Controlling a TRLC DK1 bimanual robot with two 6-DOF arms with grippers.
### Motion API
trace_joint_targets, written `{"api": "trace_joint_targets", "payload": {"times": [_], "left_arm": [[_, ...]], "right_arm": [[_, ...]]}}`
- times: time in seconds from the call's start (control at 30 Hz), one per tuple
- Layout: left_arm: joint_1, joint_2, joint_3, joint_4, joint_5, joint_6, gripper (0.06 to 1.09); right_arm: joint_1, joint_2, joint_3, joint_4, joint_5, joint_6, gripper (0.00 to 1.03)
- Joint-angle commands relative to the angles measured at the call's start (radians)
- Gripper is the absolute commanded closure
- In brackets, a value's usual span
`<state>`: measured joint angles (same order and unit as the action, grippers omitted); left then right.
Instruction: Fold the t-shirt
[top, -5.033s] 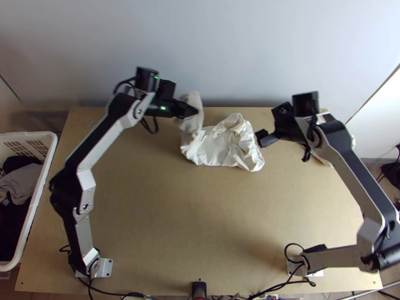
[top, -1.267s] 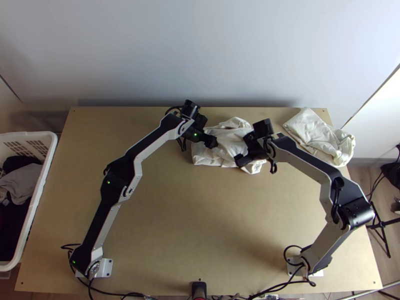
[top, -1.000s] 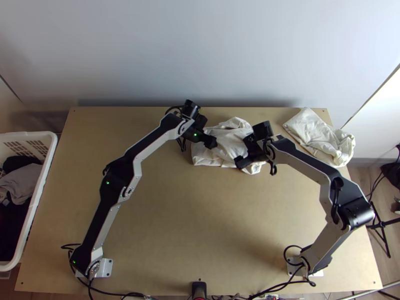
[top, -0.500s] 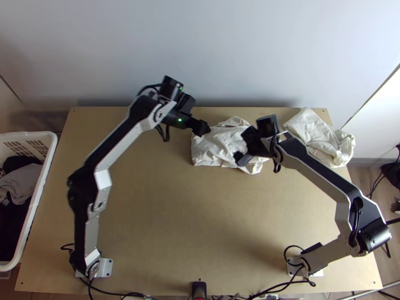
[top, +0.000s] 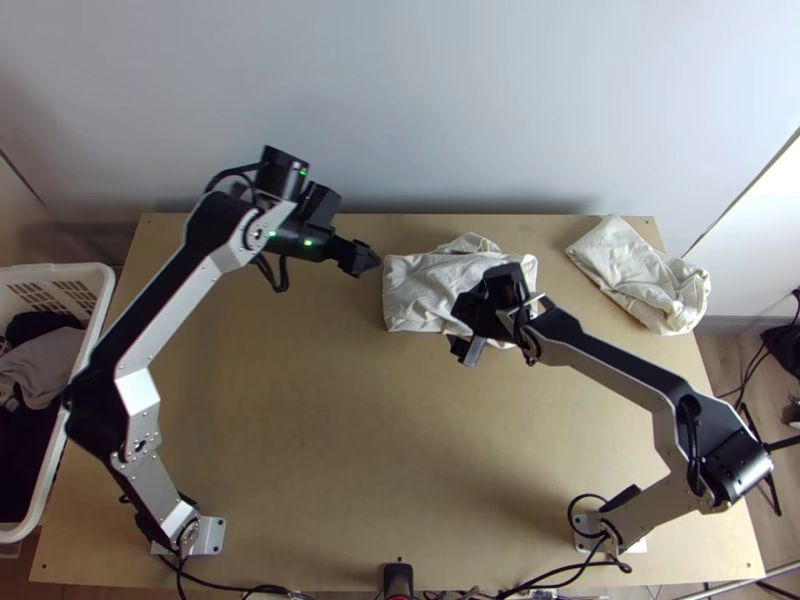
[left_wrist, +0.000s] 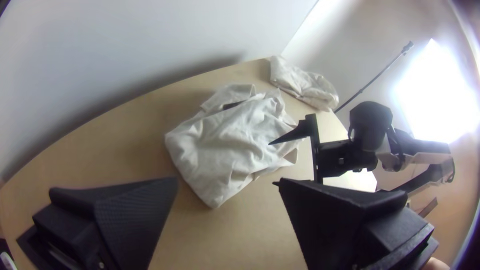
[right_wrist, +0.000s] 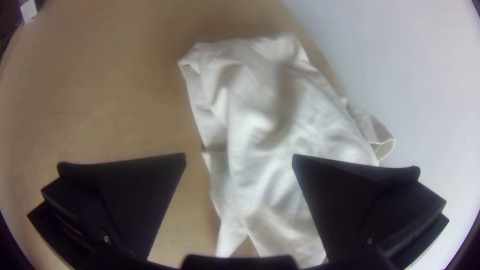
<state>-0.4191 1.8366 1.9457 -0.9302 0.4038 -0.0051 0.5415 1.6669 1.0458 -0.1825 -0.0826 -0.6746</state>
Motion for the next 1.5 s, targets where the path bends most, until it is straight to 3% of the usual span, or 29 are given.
{"api": "trace_joint_targets", "payload": {"times": [0.0, 0.1, 0.47, 0.67, 1.0, 1.07, 1.17, 1.27, 1.47], "left_arm": [[0.043, -0.054, -0.056, -0.002, 0.001, 0.008, 0.1], [0.049, -0.054, -0.059, -0.002, 0.001, 0.013, 0.1], [0.059, -0.037, -0.068, 0.002, 0.003, 0.037, 0.1], [0.057, -0.028, -0.064, 0.008, 0.003, 0.039, 0.1], [0.066, -0.027, -0.057, 0.01, 0.003, 0.048, 0.1], [0.066, -0.027, -0.057, 0.01, 0.003, 0.048, 0.1], [0.065, -0.028, -0.056, 0.01, 0.003, 0.047, 0.1], [0.065, -0.031, -0.056, 0.008, 0.003, 0.047, 0.1], [0.065, -0.043, -0.054, 0.004, 0.003, 0.043, 0.1]], "right_arm": [[-0.005, 0.042, -0.089, 0.193, 0.001, -0.121, 0.04], [-0.009, 0.054, -0.121, 0.285, 0.0, -0.154, 0.04], [-0.017, 0.06, -0.181, 0.348, 0.004, -0.186, 0.04], [-0.017, 0.123, -0.178, 0.462, 0.064, -0.24, 0.04], [-0.008, 0.232, -0.124, 0.508, 0.122, -0.253, 0.06], [-0.008, 0.26, -0.101, 0.508, 0.152, -0.253, 0.17], [-0.017, 0.281, -0.078, 0.508, 0.156, -0.252, 0.69], [-0.025, 0.284, -0.067, 0.509, 0.164, -0.241, 1.0], [-0.037, 0.192, -0.066, 0.509, 0.199, -0.154, 1.0]]}}
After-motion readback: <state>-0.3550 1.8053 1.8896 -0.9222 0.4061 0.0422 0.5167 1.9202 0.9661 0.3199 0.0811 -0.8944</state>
